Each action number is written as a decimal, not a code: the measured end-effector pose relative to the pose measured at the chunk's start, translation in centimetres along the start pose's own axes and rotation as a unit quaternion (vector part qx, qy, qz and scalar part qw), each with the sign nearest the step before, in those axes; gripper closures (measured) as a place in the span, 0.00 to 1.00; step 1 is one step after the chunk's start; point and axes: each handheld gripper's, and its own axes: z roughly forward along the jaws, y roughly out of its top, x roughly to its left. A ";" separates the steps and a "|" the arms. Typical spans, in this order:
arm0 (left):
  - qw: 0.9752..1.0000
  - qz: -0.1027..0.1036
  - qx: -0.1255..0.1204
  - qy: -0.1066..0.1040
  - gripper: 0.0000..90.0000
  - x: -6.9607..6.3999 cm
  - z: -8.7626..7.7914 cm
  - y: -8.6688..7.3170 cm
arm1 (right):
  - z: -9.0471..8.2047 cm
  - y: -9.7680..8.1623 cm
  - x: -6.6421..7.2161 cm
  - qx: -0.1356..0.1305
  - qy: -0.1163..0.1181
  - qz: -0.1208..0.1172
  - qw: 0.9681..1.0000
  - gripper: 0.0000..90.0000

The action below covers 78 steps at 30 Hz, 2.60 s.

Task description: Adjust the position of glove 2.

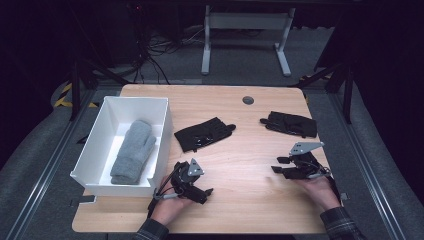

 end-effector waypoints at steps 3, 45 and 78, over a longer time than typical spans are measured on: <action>1.000 -0.003 -0.002 0.003 0.00 -0.1 0.0 0.0 | 0.1 0.5 -0.8 0.001 -0.020 0.010 1.000 0.85; 1.000 -0.004 -0.002 0.005 0.00 -0.1 0.0 0.0 | 3.7 1.5 -11.1 -0.004 -0.169 0.098 0.981 1.00; 1.000 -0.006 -0.003 0.004 0.00 -0.2 0.0 0.0 | 1.0 -0.8 1.7 0.043 -0.035 0.006 0.998 1.00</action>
